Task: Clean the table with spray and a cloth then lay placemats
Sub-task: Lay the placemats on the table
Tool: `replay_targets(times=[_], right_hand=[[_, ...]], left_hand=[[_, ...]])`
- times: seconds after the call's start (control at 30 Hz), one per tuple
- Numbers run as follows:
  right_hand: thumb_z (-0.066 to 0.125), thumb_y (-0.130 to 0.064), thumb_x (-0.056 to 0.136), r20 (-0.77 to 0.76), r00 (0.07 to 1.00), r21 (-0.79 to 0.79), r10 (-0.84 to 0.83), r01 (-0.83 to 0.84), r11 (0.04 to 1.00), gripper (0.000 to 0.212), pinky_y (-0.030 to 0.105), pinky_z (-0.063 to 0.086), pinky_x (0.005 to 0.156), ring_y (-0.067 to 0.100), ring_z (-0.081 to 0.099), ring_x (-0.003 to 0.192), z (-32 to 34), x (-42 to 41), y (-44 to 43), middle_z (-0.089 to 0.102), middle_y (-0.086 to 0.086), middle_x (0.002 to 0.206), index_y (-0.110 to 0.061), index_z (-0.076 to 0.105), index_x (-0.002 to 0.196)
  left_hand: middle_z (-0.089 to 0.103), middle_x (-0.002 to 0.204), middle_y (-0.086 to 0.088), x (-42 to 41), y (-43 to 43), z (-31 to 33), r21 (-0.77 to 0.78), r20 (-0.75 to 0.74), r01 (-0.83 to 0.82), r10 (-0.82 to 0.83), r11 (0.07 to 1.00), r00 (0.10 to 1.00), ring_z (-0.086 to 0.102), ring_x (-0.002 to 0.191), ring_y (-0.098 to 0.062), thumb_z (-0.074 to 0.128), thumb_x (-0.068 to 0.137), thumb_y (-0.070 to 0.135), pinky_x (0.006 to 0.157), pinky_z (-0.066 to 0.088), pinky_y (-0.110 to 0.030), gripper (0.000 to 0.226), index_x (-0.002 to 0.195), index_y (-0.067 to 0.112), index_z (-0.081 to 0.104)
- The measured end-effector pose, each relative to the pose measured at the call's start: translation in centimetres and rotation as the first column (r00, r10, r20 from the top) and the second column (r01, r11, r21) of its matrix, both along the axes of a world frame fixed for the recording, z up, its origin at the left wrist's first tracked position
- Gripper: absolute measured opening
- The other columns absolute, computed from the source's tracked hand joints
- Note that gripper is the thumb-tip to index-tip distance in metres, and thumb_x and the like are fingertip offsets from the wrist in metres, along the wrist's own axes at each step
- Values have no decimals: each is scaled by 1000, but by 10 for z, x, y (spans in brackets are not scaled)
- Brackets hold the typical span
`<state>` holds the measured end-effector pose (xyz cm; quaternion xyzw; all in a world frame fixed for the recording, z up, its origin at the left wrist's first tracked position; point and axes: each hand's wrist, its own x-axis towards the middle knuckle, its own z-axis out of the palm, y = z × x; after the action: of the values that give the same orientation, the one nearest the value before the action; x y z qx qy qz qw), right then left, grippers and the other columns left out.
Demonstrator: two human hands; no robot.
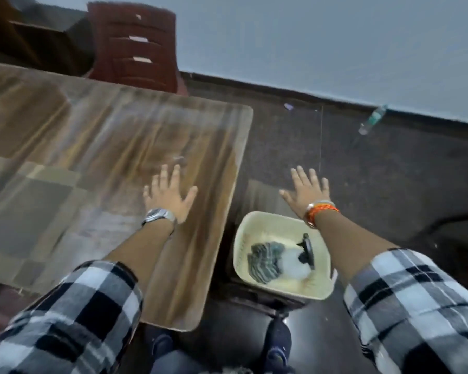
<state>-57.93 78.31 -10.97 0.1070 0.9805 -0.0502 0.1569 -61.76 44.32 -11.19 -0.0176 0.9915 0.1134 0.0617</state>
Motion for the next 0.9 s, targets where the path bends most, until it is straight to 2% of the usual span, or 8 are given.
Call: replay_targets(times=[0.13,0.3,0.43,0.6,0.9], right_hand=[[26,-53,99,-23,996,-72,89,-90,993,70,48,1,120,21,-3,150,-22,29,37,-2,-3,163,-19,3,155],[33,-44,100,6,989,-214,149,-145,966,64,41,10,121,22,11,149,-47,55,71,15,3,162,-14,14,154],[38,-39,99,89,986,-211,141,-119,970,61,42,17,119,23,21,146,-74,62,93,23,4,160,-13,22,152],[37,-38,100,213,967,-179,137,-99,979,62,44,16,119,22,17,147,-87,59,104,19,3,161,-13,19,153],[41,-37,98,187,950,-181,251,-218,959,59,46,25,116,28,24,144,-104,-13,121,24,6,159,-12,27,149]], left_hand=[[1,163,4,39,111,-16,-12,44,248,-248,969,968,12,148,-25,34,91,65,117,10,-50,75,154,35,5],[1,163,6,73,162,-47,-41,224,401,-383,915,896,12,148,-19,32,94,62,118,12,-45,76,154,29,-2],[5,163,3,75,169,-74,-28,307,387,-360,922,881,17,147,-20,37,95,58,118,16,-45,77,155,25,1],[2,163,1,64,182,-91,25,351,362,-347,932,870,18,147,-24,38,96,54,119,16,-44,76,155,24,0],[-1,163,3,25,223,-90,94,332,263,-279,960,901,9,149,-23,33,98,51,120,9,-45,72,154,26,-4]])
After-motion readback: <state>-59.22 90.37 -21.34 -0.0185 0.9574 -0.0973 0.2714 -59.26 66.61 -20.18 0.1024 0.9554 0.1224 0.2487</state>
